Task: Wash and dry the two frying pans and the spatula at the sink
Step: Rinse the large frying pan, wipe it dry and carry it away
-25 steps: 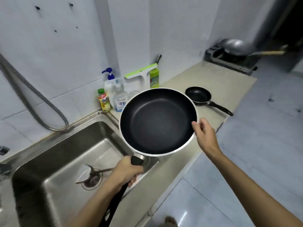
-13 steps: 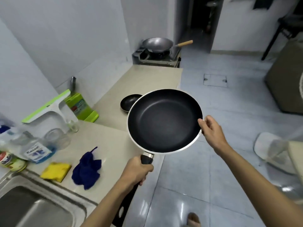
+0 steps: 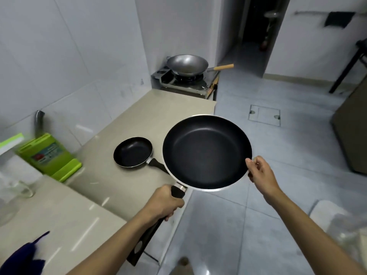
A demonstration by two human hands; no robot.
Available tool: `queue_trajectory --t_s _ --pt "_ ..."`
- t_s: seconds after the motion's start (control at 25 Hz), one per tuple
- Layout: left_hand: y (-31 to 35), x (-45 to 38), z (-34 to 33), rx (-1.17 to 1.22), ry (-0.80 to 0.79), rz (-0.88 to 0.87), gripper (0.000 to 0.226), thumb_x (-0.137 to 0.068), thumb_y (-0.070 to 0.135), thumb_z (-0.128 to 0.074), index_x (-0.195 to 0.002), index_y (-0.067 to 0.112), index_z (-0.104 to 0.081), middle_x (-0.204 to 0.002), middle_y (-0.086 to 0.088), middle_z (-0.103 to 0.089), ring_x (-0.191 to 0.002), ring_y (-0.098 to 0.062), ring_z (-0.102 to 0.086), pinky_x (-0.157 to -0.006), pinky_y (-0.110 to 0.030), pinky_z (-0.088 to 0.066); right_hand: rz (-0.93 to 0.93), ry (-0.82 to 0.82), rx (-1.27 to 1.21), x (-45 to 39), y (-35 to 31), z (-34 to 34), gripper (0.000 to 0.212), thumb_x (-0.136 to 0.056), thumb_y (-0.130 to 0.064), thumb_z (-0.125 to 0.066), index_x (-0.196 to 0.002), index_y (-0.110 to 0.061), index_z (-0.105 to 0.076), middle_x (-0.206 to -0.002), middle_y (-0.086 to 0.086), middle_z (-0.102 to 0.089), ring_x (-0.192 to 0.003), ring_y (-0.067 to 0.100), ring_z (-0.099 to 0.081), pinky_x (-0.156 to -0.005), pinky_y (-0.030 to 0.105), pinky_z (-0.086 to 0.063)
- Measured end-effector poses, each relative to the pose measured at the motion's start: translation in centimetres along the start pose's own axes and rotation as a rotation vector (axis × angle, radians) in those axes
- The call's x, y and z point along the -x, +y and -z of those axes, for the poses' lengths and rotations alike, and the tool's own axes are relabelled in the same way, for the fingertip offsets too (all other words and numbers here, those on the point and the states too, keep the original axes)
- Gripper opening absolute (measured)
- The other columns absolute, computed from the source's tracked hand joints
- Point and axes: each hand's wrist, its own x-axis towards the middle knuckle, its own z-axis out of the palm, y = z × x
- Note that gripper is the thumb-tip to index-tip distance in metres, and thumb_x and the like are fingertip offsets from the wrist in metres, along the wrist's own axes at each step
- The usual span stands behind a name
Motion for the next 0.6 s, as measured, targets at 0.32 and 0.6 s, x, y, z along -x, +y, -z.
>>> queue_trajectory --t_s 0.32,0.6 --pt "5.4 -20.2 3.8 -0.016 -0.077 0.057 0.016 -0.065 0.010 -0.062 -0.060 0.012 -0.047 -0.045 -0.004 -0.048 -0.031 -0.017 -0.041 -0.036 -0.022 -0.037 -0.098 -0.104 0.144 -20.2 -1.0 -3.3 0.034 -0.096 -0.035 -0.051 -0.078 -0.008 -0.042 -0.065 0.012 -0.055 -0.060 0.021 -0.048 -0.059 0.029 -0.041" --pt "6.3 -28.8 6.0 0.088 0.014 0.224 0.013 -0.067 0.009 -0.064 -0.071 0.010 -0.052 -0.049 -0.003 -0.048 -0.035 -0.016 -0.041 -0.037 -0.024 -0.036 -0.104 -0.318 0.183 -33.6 -1.4 -8.7 0.034 -0.095 -0.032 -0.054 -0.074 -0.008 -0.044 -0.065 0.014 -0.061 -0.061 0.024 -0.058 -0.068 0.040 -0.050"
